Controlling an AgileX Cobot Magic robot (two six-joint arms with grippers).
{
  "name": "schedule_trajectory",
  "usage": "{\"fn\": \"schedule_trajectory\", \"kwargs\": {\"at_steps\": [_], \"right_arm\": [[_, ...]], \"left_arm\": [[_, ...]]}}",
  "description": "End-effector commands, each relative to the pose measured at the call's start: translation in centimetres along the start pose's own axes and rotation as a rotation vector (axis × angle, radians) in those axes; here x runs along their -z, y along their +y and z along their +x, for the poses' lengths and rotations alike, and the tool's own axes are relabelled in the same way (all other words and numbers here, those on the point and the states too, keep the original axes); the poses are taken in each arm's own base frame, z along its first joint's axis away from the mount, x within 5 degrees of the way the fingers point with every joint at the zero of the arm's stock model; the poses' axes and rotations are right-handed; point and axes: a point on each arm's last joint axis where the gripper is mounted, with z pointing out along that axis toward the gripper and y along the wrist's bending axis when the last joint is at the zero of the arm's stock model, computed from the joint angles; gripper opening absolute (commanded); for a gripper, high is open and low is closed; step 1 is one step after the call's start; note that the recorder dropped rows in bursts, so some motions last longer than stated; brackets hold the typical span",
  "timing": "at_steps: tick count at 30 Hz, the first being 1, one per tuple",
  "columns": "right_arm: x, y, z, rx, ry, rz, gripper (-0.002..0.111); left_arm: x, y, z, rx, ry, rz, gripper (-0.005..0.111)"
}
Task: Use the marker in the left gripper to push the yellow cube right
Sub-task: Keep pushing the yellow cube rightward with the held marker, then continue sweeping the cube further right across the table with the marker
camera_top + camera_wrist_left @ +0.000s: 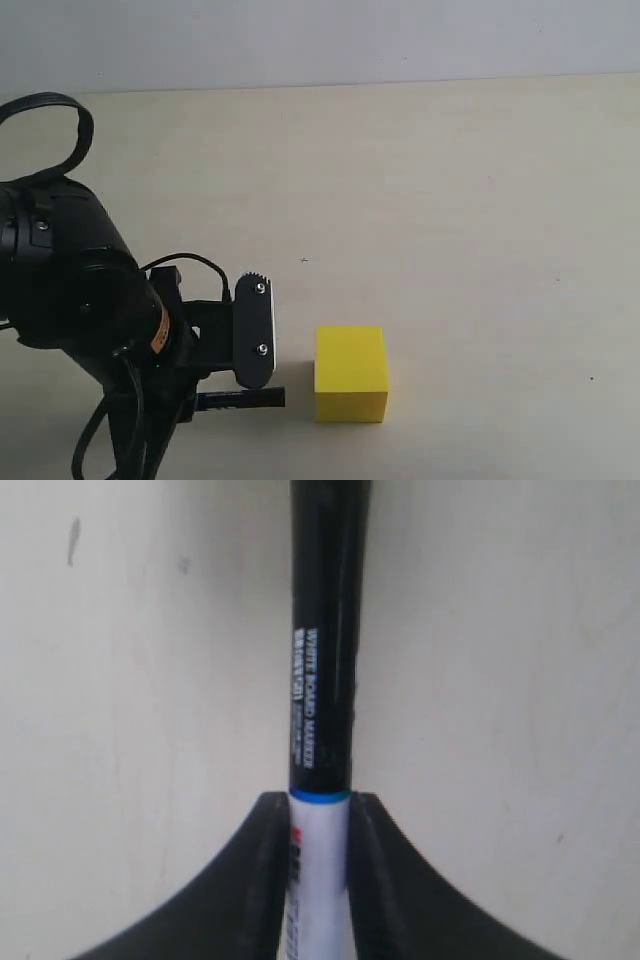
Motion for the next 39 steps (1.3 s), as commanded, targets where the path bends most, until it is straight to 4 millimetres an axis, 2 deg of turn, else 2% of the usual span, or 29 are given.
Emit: {"fn": "schedule_trajectory", "kwargs": {"at_steps": [1, 30, 39], "right_arm": [[0.0, 0.0, 0.1, -0.006, -0.006, 0.005, 0.0], [0.0, 0.0, 0.1, -0.006, -0.006, 0.005, 0.0], [0.0, 0.0, 0.1, -0.006, -0.006, 0.005, 0.0]], "left_arm": [[0.1, 0.2, 0.4, -0.004, 0.032, 0.005, 0.0], [0.1, 1.0, -0.9, -0.004, -0.115, -0.085, 0.0], [-1.4, 0.9, -0.9, -0.005, -0.067, -0.055, 0.0]]}}
